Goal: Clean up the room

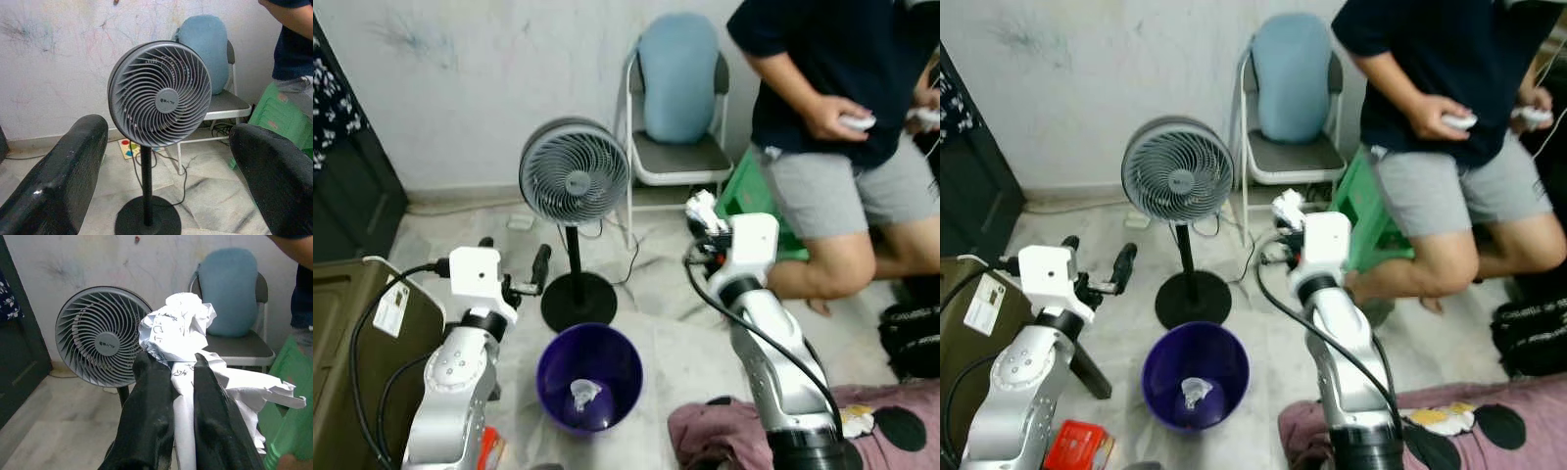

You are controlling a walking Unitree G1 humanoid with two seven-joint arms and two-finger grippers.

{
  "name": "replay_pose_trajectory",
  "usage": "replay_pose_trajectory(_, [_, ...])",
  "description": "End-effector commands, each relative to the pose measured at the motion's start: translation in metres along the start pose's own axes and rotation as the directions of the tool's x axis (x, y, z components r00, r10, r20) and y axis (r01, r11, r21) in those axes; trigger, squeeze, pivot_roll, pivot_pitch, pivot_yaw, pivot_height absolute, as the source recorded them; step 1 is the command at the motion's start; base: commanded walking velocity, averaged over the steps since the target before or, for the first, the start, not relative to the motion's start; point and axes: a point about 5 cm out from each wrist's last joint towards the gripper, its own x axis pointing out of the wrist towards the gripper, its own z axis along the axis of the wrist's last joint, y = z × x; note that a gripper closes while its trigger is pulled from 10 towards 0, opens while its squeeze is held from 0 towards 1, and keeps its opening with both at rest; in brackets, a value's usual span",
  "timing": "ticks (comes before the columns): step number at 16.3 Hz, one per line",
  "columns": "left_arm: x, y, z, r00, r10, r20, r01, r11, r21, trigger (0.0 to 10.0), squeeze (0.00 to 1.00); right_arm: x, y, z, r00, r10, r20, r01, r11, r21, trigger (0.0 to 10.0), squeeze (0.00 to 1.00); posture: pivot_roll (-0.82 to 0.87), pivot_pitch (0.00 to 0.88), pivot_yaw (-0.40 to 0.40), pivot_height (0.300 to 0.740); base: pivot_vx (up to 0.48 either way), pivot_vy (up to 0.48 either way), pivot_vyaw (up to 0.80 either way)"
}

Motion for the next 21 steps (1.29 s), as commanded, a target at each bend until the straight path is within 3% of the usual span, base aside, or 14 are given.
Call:
replay_pose_trajectory(1, [0.002, -0.003, 0.001, 1.0, -0.007, -0.001, 0.007, 1.0, 0.004, 10.0, 0.0, -0.001, -0.006, -0.002, 1.0, -0.01, -0.005, 0.01, 0.999, -0.03, 10.0, 0.0, 0.07, 0.005, -0.03, 0.74, 0.0, 0.0, 0.8])
replay_pose_trajectory(10, [0.004, -0.002, 0.003, 1.0, 0.006, 0.014, -0.007, 1.0, 0.023, 10.0, 0.0, 0.008, -0.005, -0.005, 0.999, -0.033, -0.017, 0.032, 0.999, -0.016, 10.0, 0.0, 0.08, 0.0, -0.036, 0.74, 0.0, 0.0, 0.77])
replay_pose_trajectory(16, [0.007, -0.003, 0.006, 0.999, -0.005, 0.04, 0.004, 1.0, 0.024, 10.0, 0.0, 0.012, -0.007, -0.008, 0.998, -0.051, -0.027, 0.05, 0.999, -0.016, 10.0, 0.0, 0.07, 0.0, -0.034, 0.74, 0.0, 0.0, 0.0])
replay_pose_trajectory(19, [0.001, -0.02, 0.013, 0.987, -0.134, 0.085, 0.128, 0.989, 0.07, 10.0, 0.0, 0.003, -0.019, -0.021, 0.983, -0.148, -0.104, 0.145, 0.989, -0.038, 10.0, 0.0, 0.06, 0.0, -0.009, 0.74, 0.0, 0.0, 0.0])
replay_pose_trajectory(21, [0.001, -0.019, 0.011, 0.986, -0.148, 0.077, 0.142, 0.987, 0.077, 10.0, 0.0, -0.004, -0.029, -0.028, 0.969, -0.205, -0.139, 0.202, 0.979, -0.037, 10.0, 0.0, 0.06, 0.0, -0.005, 0.74, 0.0, 0.0, -0.66])
